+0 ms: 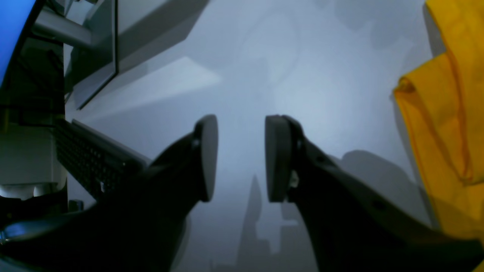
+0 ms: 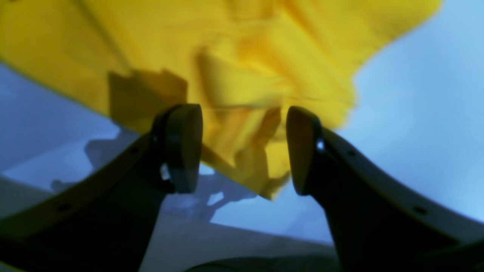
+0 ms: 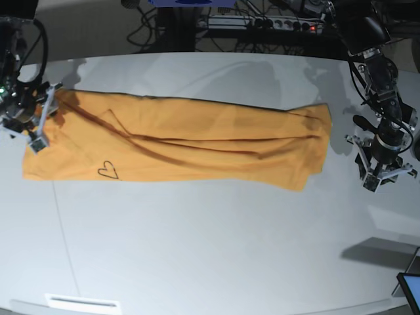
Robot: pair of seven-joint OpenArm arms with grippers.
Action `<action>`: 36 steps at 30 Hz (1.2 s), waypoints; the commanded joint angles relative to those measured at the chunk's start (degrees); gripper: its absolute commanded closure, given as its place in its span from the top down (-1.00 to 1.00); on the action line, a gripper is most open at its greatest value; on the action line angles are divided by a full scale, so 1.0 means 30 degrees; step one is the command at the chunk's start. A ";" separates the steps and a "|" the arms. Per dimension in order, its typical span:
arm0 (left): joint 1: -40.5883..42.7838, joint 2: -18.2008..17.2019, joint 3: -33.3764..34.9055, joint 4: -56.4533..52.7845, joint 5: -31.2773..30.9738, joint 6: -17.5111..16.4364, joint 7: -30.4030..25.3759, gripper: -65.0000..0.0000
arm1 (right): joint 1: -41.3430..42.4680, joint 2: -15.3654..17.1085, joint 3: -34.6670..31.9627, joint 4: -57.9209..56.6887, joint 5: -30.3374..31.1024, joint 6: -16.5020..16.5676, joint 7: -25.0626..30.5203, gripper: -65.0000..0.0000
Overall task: Fold the T-shirt properly
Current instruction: 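Open the right gripper and lift it off the strip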
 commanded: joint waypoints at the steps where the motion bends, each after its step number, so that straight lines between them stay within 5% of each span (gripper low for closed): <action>1: -0.0300 -0.0296 -0.0078 0.0274 -0.0068 0.0200 -0.0331 -0.33 | 0.0486 0.0549 0.0246 0.0427 -0.0107 -0.0479 0.0223 0.05; 5: -0.0300 -0.0237 -0.0078 0.0274 -0.0038 0.0200 -0.0331 -0.33 | 0.1102 0.1252 0.0246 0.0427 -0.0107 -0.1651 0.0223 0.05; 13: -0.0300 -0.0208 -0.0048 0.0245 -0.0038 0.0200 -0.0331 -0.33 | 0.2772 0.1282 0.0158 0.0427 0.0069 -0.1681 0.0194 0.05; 17: -0.0329 -0.0296 -0.0078 -0.0136 -0.0038 0.0200 -0.0331 -0.33 | 0.3592 0.0344 0.0070 0.0573 0.0069 -0.1387 0.0048 0.05; 21: -0.0710 -0.0267 -0.0078 -0.0400 -0.0038 0.0200 -0.0331 -0.33 | 0.3739 -0.0828 -0.0838 0.1452 0.0069 0.0400 0.0048 0.05; 26: -0.1032 -0.0296 -0.0078 -0.0517 -0.0038 0.0200 -0.0331 -0.33 | 0.3973 -0.1707 -0.1834 0.1423 0.0039 0.0459 0.0048 0.05; 36: -0.1062 -0.0237 -0.0078 -0.0546 -0.0009 0.0200 -0.0331 -0.33 | 0.5380 -0.1766 -0.4003 -0.0130 -0.0019 0.0459 0.0165 0.05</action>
